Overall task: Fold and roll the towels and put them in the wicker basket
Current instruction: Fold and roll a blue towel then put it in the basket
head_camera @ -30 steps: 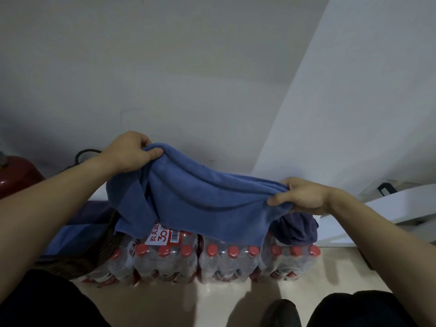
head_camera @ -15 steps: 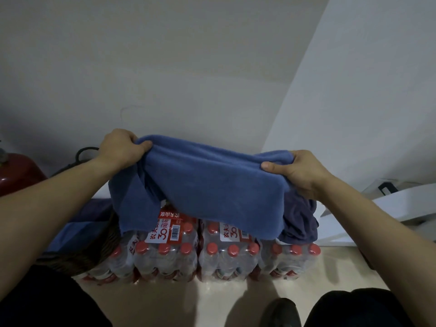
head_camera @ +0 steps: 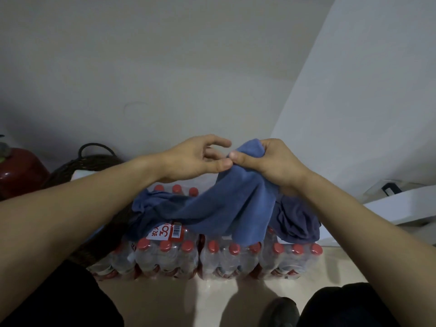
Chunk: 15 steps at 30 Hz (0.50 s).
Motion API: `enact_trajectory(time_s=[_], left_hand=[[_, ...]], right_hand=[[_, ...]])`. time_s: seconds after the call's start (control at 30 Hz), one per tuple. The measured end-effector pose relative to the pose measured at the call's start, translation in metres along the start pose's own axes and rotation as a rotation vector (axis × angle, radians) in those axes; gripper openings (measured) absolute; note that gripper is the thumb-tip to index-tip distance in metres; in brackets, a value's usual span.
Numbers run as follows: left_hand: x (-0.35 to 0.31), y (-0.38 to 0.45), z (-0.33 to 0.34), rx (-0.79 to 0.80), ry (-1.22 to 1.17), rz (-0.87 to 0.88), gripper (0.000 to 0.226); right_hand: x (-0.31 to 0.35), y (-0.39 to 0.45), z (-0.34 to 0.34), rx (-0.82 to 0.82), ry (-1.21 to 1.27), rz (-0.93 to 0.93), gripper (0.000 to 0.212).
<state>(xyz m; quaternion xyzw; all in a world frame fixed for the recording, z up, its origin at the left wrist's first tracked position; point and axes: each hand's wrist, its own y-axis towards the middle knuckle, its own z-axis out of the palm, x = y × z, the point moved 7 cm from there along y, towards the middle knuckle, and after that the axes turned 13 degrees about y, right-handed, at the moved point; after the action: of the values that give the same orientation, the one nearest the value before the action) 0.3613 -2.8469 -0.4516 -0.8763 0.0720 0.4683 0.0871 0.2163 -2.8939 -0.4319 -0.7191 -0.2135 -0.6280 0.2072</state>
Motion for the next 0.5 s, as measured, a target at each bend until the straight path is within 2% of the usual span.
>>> enact_trajectory(time_s=[0.1,0.13,0.2,0.27,0.3,0.4,0.47,0.5], left_hand=[[-0.001,-0.002,-0.005,0.027,-0.066,0.000,0.037],[0.000,-0.001,-0.008,0.015,-0.054,-0.002,0.025],[0.003,-0.001,-0.014,-0.035,-0.059,-0.019,0.013],[0.006,-0.001,-0.018,-0.095,-0.110,-0.049,0.014],[0.007,-0.002,-0.020,-0.113,-0.133,-0.063,0.016],[0.009,-0.006,-0.018,-0.048,-0.222,-0.088,0.030],[0.007,-0.008,-0.010,0.045,-0.283,-0.083,0.036],[0.007,-0.009,-0.005,0.084,-0.295,-0.080,0.031]], right_hand=[[-0.006,-0.001,-0.003,0.043,0.153,0.137,0.078],[-0.009,-0.003,-0.002,0.105,0.156,0.185,0.078],[-0.016,-0.009,0.003,0.252,0.060,0.258,0.058],[-0.019,-0.011,0.003,0.292,-0.025,0.260,0.024],[-0.021,-0.010,0.001,0.278,-0.020,0.254,0.015],[-0.022,-0.008,-0.003,0.248,0.023,0.213,0.031],[-0.016,-0.008,-0.002,0.251,0.021,0.133,0.021],[-0.011,-0.008,0.001,0.250,0.018,0.085,0.013]])
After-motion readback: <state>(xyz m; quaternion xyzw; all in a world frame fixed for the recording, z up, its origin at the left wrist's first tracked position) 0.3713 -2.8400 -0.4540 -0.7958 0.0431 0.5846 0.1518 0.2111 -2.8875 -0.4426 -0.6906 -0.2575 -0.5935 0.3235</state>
